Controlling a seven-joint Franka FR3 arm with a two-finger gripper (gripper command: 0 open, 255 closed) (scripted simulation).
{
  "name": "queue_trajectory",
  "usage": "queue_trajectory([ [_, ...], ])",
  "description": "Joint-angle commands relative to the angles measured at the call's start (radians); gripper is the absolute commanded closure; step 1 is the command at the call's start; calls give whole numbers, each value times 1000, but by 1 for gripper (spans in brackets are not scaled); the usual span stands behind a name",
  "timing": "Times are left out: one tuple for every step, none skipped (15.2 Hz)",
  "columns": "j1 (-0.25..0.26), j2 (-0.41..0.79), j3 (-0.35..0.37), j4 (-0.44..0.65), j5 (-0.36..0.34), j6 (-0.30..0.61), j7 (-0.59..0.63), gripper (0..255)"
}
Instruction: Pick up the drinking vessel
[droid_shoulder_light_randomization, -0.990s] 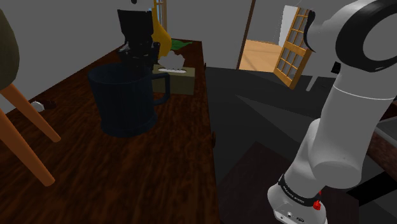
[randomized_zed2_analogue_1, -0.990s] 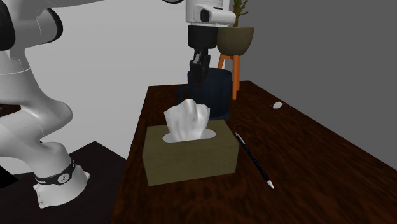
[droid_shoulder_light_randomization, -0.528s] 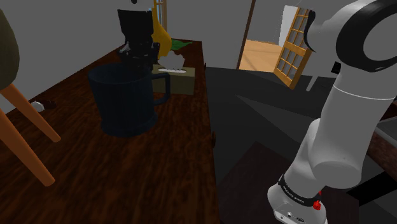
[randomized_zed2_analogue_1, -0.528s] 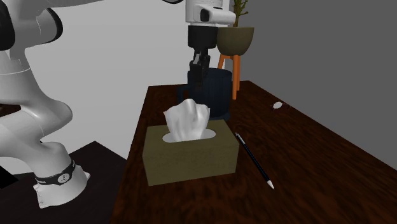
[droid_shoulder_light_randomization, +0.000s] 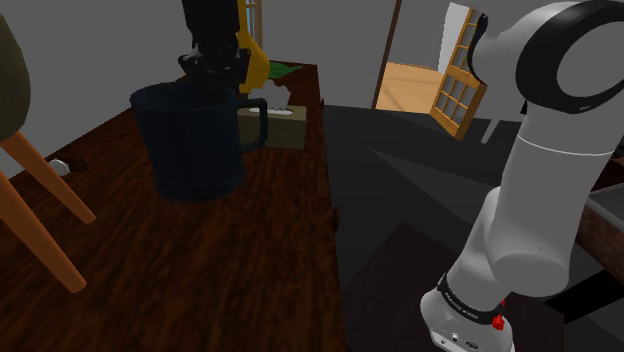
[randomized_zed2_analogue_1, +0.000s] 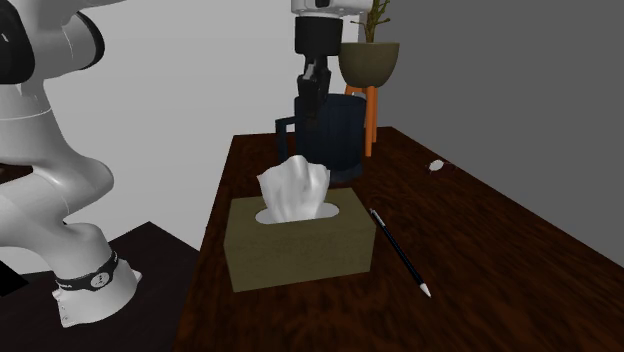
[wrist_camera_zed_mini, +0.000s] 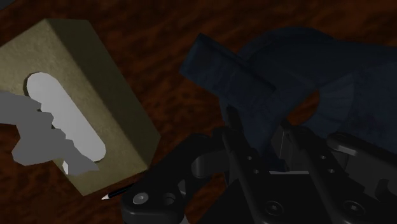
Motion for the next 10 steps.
queue_trajectory([
  [6, 21, 2, 59, -8, -37, 3, 255],
  [9, 31, 2, 87, -12, -56, 4, 255],
  [13, 42, 3, 117, -16, -75, 6, 255],
  [18, 54, 4, 148, -21, -95, 8, 255],
  [22, 67, 5, 181, -26, -116, 10, 255],
  [28, 81, 7, 216, -32, -137, 12, 255],
  [34, 97, 7, 253, -38, -160, 15, 255],
  [41, 114, 8, 293, -45, -183, 17, 255],
  [43, 116, 8, 300, -46, -187, 17, 255],
  [43, 116, 8, 300, -46, -187, 17, 255],
])
